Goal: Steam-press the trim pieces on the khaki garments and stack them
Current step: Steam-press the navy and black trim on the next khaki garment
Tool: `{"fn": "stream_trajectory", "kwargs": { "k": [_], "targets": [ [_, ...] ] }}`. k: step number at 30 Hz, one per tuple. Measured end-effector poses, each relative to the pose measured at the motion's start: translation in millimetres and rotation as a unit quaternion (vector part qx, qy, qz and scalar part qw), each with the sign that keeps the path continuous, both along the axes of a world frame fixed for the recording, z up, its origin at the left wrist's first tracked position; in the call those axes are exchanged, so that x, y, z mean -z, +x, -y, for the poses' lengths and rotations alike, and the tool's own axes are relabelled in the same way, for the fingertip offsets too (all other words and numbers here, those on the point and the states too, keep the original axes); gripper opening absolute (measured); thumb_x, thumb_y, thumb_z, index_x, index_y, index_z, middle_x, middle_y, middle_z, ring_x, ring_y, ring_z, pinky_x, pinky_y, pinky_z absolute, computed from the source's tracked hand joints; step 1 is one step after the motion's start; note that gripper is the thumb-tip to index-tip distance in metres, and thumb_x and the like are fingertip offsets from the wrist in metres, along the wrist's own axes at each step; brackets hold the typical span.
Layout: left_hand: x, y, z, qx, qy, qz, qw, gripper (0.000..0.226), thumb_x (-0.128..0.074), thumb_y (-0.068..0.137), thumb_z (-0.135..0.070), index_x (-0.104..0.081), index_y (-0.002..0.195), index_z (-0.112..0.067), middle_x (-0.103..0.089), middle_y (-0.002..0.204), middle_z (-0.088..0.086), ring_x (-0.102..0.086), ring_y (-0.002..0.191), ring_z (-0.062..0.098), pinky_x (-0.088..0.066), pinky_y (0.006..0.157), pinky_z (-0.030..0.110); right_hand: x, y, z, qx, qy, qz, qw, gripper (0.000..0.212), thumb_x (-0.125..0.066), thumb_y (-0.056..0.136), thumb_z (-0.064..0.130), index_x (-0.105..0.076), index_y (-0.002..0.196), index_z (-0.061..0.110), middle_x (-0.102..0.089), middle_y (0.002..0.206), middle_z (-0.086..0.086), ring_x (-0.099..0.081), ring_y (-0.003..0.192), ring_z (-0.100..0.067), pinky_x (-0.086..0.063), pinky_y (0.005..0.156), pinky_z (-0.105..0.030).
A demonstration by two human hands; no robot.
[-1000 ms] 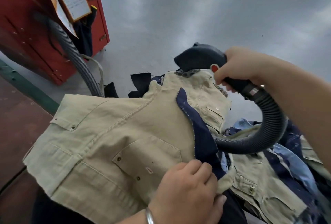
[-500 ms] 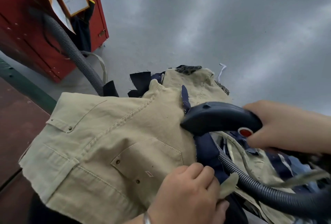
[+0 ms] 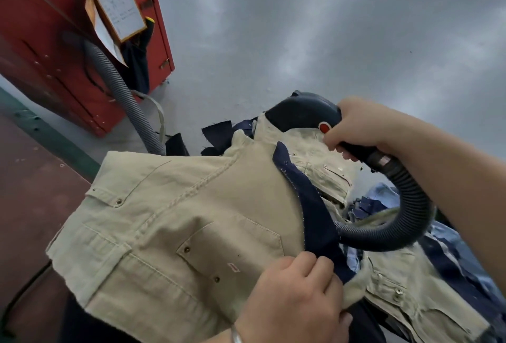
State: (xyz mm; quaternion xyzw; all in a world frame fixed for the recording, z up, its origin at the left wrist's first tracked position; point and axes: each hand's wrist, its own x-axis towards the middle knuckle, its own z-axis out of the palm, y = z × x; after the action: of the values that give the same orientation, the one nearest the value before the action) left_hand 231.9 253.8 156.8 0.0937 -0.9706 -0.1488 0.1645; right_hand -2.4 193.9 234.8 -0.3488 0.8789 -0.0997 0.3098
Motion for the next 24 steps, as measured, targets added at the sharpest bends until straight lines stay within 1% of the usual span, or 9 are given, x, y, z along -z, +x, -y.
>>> {"fn": "stream_trajectory", "kwargs": {
  "k": [2,5,9,10,12,14,16,19,24],
  "targets": [
    [-0.5,-1.6,-0.2,-0.02,-0.004,-0.008,1.0,0.016,-0.072,0.053,-0.03,-0.058,0.055,-0.021,-0.053,0.059,-0.004,-0.05,0.053,0.015,-0.039,0.044,0.026,-8.4,-12.0,-17.9,0.014,-0.015,-0.01,1.0,0.015,-0.069,0.074,-0.005,-0.06,0.086,-0.001,-0.065,0.054,-0.014,-0.06,0.043,-0.024,-0.06,0.052,-0.047],
    [-5.7,-5.5,-0.7,-0.051,-0.004,-0.005,0.999,0.013,-0.061,0.058,-0.014,-0.053,0.052,-0.023,-0.052,0.056,-0.005,-0.047,0.048,0.014,-0.034,0.037,0.025,-20.7,-17.0,-59.4,-0.002,-0.048,-0.021,0.999,0.016,-0.071,0.069,0.0,-0.062,0.074,0.012,-0.065,0.049,-0.011,-0.061,0.038,-0.022,-0.054,0.041,-0.034],
    [-20.1,-0.3,3.4,-0.052,0.011,0.045,0.998,0.013,-0.044,0.061,-0.025,-0.053,0.053,-0.022,-0.05,0.056,-0.007,-0.044,0.038,0.013,-0.026,0.032,0.019,-27.7,1.5,-110.3,-0.052,-0.004,-0.02,0.998,0.03,-0.068,0.05,0.036,-0.061,0.078,0.029,-0.067,0.051,-0.006,-0.064,0.04,-0.021,-0.053,0.045,-0.04],
    [-22.1,1.6,2.4,-0.042,0.02,0.057,0.997,0.012,-0.042,0.059,-0.027,-0.05,0.051,-0.022,-0.048,0.055,-0.006,-0.04,0.035,0.013,-0.022,0.032,0.018,-25.2,6.2,-119.5,-0.053,0.006,-0.001,0.999,0.033,-0.067,0.048,0.04,-0.06,0.08,0.035,-0.067,0.053,-0.005,-0.064,0.041,-0.02,-0.053,0.043,-0.04],
    [-24.0,3.8,-3.1,-0.047,0.008,0.1,0.994,0.017,-0.04,0.057,-0.036,-0.048,0.048,-0.023,-0.037,0.05,-0.009,-0.03,0.029,0.011,-0.01,0.037,0.019,-16.2,15.5,-132.5,-0.06,0.024,0.04,0.997,0.029,-0.07,0.056,0.034,-0.059,0.081,0.044,-0.069,0.058,-0.003,-0.064,0.041,-0.018,-0.054,0.041,-0.039],
    [-24.3,1.0,-8.3,-0.071,-0.037,0.143,0.987,0.03,-0.038,0.065,-0.046,-0.05,0.046,-0.025,-0.027,0.047,-0.008,-0.022,0.027,0.01,-0.005,0.039,0.023,-4.2,20.9,-140.7,-0.069,0.032,0.053,0.996,0.022,-0.07,0.065,0.025,-0.06,0.08,0.037,-0.07,0.063,-0.004,-0.066,0.044,-0.017,-0.055,0.044,-0.04],
    [-20.7,-1.5,-12.1,-0.057,-0.021,0.129,0.99,0.039,-0.034,0.078,-0.042,-0.05,0.048,-0.023,-0.036,0.049,-0.008,-0.029,0.025,0.01,-0.006,0.037,0.023,6.1,22.1,-144.5,-0.069,0.023,0.057,0.996,0.016,-0.07,0.069,0.019,-0.06,0.077,0.027,-0.068,0.062,0.0,-0.065,0.045,-0.017,-0.053,0.042,-0.034],
    [-16.9,-5.4,-10.2,-0.042,0.022,0.146,0.988,0.031,-0.034,0.06,-0.045,-0.049,0.049,-0.021,-0.044,0.054,-0.008,-0.039,0.03,0.009,-0.014,0.035,0.021,13.3,19.6,-139.8,-0.07,0.004,0.067,0.995,0.015,-0.07,0.074,0.016,-0.058,0.078,0.025,-0.064,0.054,0.009,-0.061,0.04,-0.012,-0.044,0.039,-0.021],
    [-14.4,-7.3,-7.4,-0.035,0.039,0.175,0.983,0.035,-0.032,0.058,-0.051,-0.053,0.05,-0.023,-0.047,0.055,-0.009,-0.042,0.033,0.006,-0.017,0.034,0.02,19.0,6.0,-103.4,-0.069,-0.024,0.085,0.994,0.012,-0.067,0.075,0.011,-0.058,0.081,0.017,-0.061,0.044,-0.002,-0.054,0.034,-0.014,-0.041,0.035,-0.024]
  ]
}}
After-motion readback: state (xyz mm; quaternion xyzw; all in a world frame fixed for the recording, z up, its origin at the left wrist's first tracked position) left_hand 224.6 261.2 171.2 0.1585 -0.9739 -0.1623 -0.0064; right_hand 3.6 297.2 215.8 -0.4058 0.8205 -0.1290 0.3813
